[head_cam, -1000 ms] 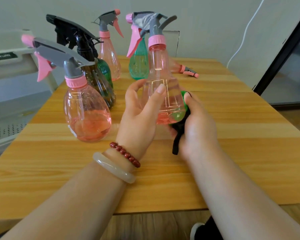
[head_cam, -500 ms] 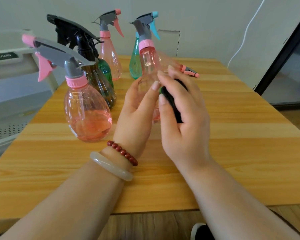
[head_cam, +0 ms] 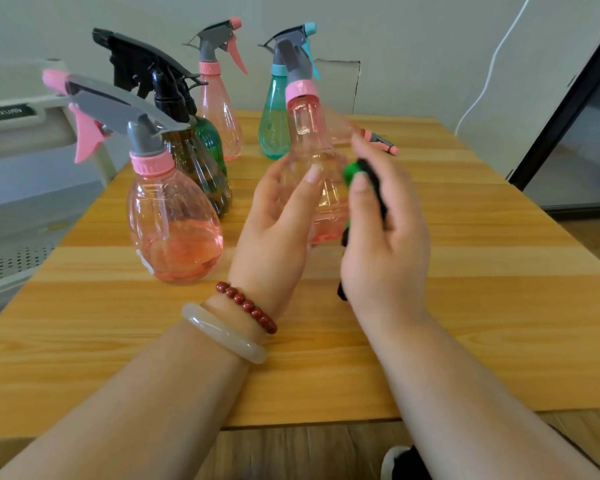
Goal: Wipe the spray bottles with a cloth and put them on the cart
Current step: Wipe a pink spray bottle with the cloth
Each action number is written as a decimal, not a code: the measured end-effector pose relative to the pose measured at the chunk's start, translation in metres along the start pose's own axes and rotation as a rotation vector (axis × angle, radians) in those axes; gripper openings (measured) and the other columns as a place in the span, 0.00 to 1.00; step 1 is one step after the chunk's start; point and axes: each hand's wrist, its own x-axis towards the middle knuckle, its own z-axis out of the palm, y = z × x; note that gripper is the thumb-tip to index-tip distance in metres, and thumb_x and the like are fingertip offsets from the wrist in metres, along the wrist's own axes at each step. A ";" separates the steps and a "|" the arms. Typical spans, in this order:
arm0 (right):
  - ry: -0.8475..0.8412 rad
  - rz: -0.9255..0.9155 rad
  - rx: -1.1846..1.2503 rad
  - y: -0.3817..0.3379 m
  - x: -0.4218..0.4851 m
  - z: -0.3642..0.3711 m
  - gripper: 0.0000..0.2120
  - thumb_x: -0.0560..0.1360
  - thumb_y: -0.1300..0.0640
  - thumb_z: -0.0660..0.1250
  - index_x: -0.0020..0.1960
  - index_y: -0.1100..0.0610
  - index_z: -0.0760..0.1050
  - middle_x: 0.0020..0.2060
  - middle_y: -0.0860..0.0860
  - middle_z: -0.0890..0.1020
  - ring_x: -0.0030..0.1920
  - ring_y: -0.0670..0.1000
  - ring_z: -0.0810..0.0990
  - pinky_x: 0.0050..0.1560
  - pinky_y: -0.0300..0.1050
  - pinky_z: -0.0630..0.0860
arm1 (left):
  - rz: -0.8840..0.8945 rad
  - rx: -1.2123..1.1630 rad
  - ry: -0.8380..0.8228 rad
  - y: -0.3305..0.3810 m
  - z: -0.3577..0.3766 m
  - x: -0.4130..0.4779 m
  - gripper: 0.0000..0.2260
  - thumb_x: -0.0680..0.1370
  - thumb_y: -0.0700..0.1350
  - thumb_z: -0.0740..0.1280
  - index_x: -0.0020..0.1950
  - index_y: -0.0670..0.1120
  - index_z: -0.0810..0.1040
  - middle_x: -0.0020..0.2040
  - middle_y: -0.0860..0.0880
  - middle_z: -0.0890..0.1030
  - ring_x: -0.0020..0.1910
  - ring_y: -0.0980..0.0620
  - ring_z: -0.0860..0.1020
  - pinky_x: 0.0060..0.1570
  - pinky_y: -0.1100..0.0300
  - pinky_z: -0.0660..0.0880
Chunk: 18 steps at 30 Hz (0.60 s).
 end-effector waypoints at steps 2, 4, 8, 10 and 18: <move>0.023 0.466 0.245 0.005 0.004 -0.001 0.13 0.83 0.56 0.58 0.61 0.49 0.79 0.44 0.35 0.82 0.47 0.36 0.80 0.47 0.32 0.75 | -0.004 -0.026 -0.016 0.001 0.002 0.000 0.23 0.80 0.52 0.65 0.73 0.47 0.68 0.62 0.46 0.82 0.61 0.47 0.81 0.56 0.48 0.80; -0.030 0.604 0.281 0.008 0.004 -0.002 0.13 0.84 0.55 0.57 0.61 0.48 0.79 0.44 0.38 0.83 0.43 0.40 0.81 0.42 0.34 0.75 | -0.009 -0.034 -0.014 0.001 0.002 0.001 0.22 0.82 0.50 0.64 0.74 0.46 0.67 0.63 0.46 0.81 0.61 0.47 0.81 0.53 0.53 0.80; -0.131 -0.170 -0.041 -0.001 -0.004 -0.002 0.14 0.81 0.64 0.59 0.65 0.62 0.76 0.63 0.54 0.77 0.68 0.50 0.73 0.69 0.46 0.69 | 0.001 -0.020 0.021 0.001 0.000 0.001 0.25 0.81 0.53 0.65 0.75 0.45 0.67 0.62 0.51 0.81 0.61 0.58 0.80 0.60 0.54 0.78; -0.181 -0.312 -0.080 0.003 -0.004 0.002 0.14 0.81 0.66 0.60 0.65 0.65 0.76 0.63 0.58 0.76 0.69 0.53 0.72 0.71 0.52 0.68 | 0.014 0.010 0.038 0.001 -0.002 0.002 0.24 0.82 0.52 0.64 0.75 0.43 0.66 0.61 0.53 0.81 0.58 0.63 0.79 0.57 0.62 0.77; -0.147 0.646 0.278 -0.003 0.001 -0.004 0.06 0.80 0.43 0.62 0.52 0.38 0.77 0.39 0.37 0.82 0.39 0.39 0.80 0.42 0.39 0.74 | -0.039 0.019 0.034 -0.003 -0.007 0.005 0.25 0.79 0.57 0.65 0.73 0.48 0.70 0.66 0.48 0.79 0.65 0.50 0.78 0.65 0.44 0.75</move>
